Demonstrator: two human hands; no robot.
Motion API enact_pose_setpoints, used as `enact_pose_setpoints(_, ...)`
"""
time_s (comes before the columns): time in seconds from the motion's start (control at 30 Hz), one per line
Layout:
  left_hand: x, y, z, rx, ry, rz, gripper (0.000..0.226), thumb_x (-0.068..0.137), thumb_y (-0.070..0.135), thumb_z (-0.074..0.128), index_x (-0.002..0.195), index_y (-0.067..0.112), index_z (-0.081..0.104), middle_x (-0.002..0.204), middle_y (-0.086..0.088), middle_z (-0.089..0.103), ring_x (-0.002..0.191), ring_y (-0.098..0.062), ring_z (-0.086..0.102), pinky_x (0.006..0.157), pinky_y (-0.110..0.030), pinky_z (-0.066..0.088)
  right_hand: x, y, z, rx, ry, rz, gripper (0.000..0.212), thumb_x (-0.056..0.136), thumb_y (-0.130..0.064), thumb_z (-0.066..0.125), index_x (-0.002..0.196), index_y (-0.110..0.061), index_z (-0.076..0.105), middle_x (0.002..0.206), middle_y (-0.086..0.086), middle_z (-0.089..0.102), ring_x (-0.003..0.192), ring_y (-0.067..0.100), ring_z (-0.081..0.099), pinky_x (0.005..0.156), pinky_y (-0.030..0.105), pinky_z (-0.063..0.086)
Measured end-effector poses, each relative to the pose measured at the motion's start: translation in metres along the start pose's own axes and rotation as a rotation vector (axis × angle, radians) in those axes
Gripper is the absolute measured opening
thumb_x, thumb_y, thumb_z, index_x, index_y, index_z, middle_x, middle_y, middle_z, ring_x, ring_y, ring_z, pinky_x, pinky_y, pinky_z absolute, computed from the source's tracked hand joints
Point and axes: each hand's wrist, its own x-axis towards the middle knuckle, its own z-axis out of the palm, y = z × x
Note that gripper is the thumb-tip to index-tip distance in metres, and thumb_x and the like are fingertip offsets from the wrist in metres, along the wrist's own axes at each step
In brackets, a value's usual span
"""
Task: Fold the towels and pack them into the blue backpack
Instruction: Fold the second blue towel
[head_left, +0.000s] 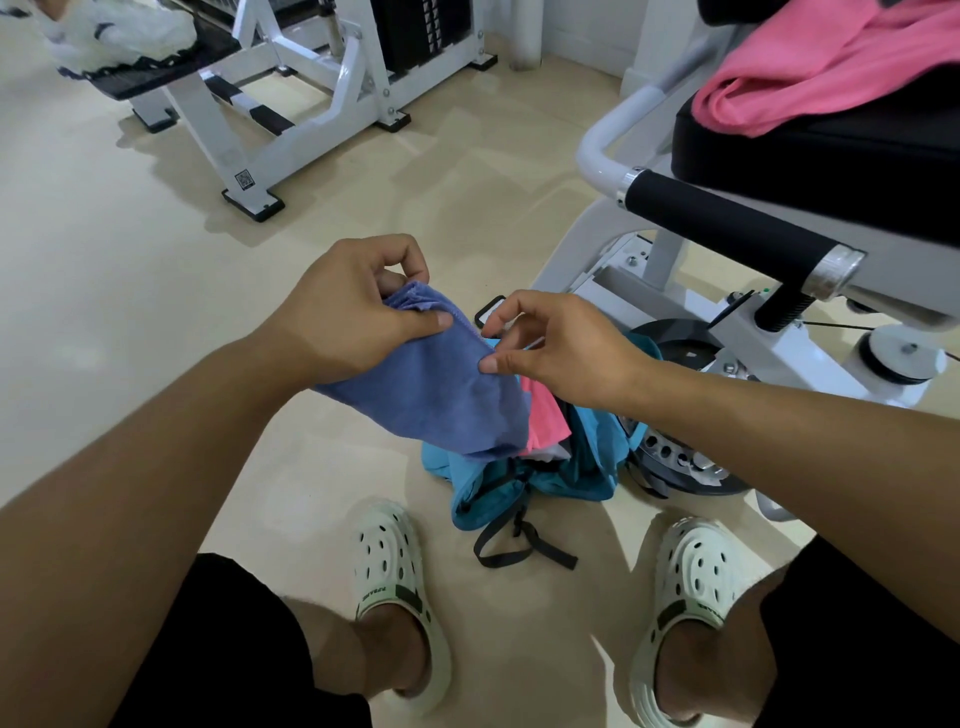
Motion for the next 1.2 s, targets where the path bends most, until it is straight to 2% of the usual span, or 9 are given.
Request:
enact_pose_setpoints(0.2, -0.001, 0.001, 0.000, 0.017, -0.034, 0.014, 0.023, 0.085, 0.020, 0.079, 0.081, 0.015, 0.057, 0.068, -0.014, 0.072, 0.062, -0.017, 0.058, 0.060, -0.021, 0.044, 0.000, 0.001, -0.002, -0.023, -0.078, -0.007, 0.013, 0.083, -0.028, 0.084, 0.087, -0.022, 0.073, 0.087, -0.003, 0.075, 0.086, 0.008, 0.070, 0.079, 0.023, 0.056)
enact_pose_setpoints(0.4, -0.003, 0.005, 0.000, -0.007, -0.048, 0.013, 0.024, 0.084, 0.021, 0.080, 0.082, 0.013, 0.058, 0.069, -0.010, 0.074, 0.070, -0.029, 0.065, 0.068, -0.028, 0.047, 0.000, 0.000, -0.003, -0.001, -0.107, -0.002, 0.018, 0.083, -0.025, 0.084, 0.081, -0.020, 0.067, 0.088, 0.007, 0.074, 0.086, 0.020, 0.070, 0.082, 0.033, 0.057)
enact_pose_setpoints(0.5, -0.003, 0.005, 0.000, -0.041, -0.066, 0.013, 0.023, 0.085, 0.019, 0.080, 0.083, 0.012, 0.058, 0.071, -0.014, 0.074, 0.074, -0.034, 0.066, 0.070, -0.033, 0.048, 0.000, 0.000, -0.002, 0.032, -0.120, 0.008, 0.021, 0.081, -0.022, 0.086, 0.082, -0.019, 0.065, 0.086, 0.011, 0.072, 0.077, 0.020, 0.067, 0.080, 0.038, 0.057)
enact_pose_setpoints(0.6, -0.004, 0.006, -0.001, -0.062, -0.087, 0.011, 0.023, 0.085, 0.019, 0.080, 0.082, 0.012, 0.058, 0.070, -0.013, 0.073, 0.066, -0.025, 0.063, 0.070, -0.035, 0.048, 0.000, 0.000, -0.002, 0.083, -0.114, 0.051, 0.030, 0.079, -0.018, 0.087, 0.098, -0.015, 0.065, 0.078, 0.005, 0.073, 0.075, 0.023, 0.069, 0.078, 0.037, 0.057)
enact_pose_setpoints(0.67, -0.005, 0.007, -0.001, -0.072, -0.103, 0.008, 0.023, 0.085, 0.020, 0.080, 0.083, 0.013, 0.058, 0.071, -0.011, 0.074, 0.068, -0.028, 0.065, 0.070, -0.034, 0.048, 0.001, 0.000, -0.004, 0.108, -0.127, 0.072, 0.037, 0.078, -0.017, 0.088, 0.107, -0.017, 0.066, 0.076, 0.001, 0.075, 0.072, 0.017, 0.071, 0.074, 0.029, 0.057)
enact_pose_setpoints(0.77, -0.006, 0.009, -0.001, -0.091, -0.129, 0.008, 0.023, 0.085, 0.019, 0.080, 0.083, 0.014, 0.058, 0.071, -0.009, 0.075, 0.064, -0.018, 0.063, 0.067, -0.029, 0.047, 0.002, -0.001, -0.005, 0.107, -0.188, 0.070, 0.035, 0.079, -0.017, 0.087, 0.109, -0.020, 0.071, 0.079, 0.003, 0.078, 0.075, 0.011, 0.073, 0.074, 0.022, 0.057)
enact_pose_setpoints(0.93, -0.004, 0.007, -0.002, -0.031, -0.117, 0.002, 0.023, 0.087, 0.021, 0.079, 0.081, 0.019, 0.057, 0.061, 0.002, 0.071, 0.056, -0.010, 0.058, 0.061, -0.021, 0.044, 0.002, 0.000, -0.005, -0.010, -0.166, 0.048, 0.012, 0.083, -0.026, 0.084, 0.093, -0.021, 0.078, 0.080, -0.003, 0.078, 0.072, 0.005, 0.071, 0.069, 0.018, 0.053)
enact_pose_setpoints(1.03, -0.001, 0.001, -0.003, 0.033, -0.069, -0.031, 0.022, 0.088, 0.023, 0.078, 0.084, 0.014, 0.057, 0.066, -0.007, 0.073, 0.066, -0.017, 0.061, 0.066, -0.024, 0.046, 0.003, 0.000, -0.006, -0.160, -0.150, 0.041, 0.012, 0.088, -0.034, 0.078, 0.096, -0.024, 0.077, 0.085, -0.003, 0.077, 0.083, 0.011, 0.071, 0.079, 0.029, 0.057)
enact_pose_setpoints(1.2, -0.001, 0.000, 0.001, 0.057, -0.059, -0.051, 0.024, 0.088, 0.023, 0.077, 0.082, 0.015, 0.055, 0.067, -0.016, 0.071, 0.063, -0.017, 0.054, 0.064, -0.024, 0.043, 0.002, 0.001, -0.004, -0.379, -0.205, -0.038, 0.023, 0.096, -0.038, 0.067, 0.094, -0.016, 0.073, 0.088, -0.006, 0.065, 0.083, 0.015, 0.057, 0.073, 0.031, 0.043)
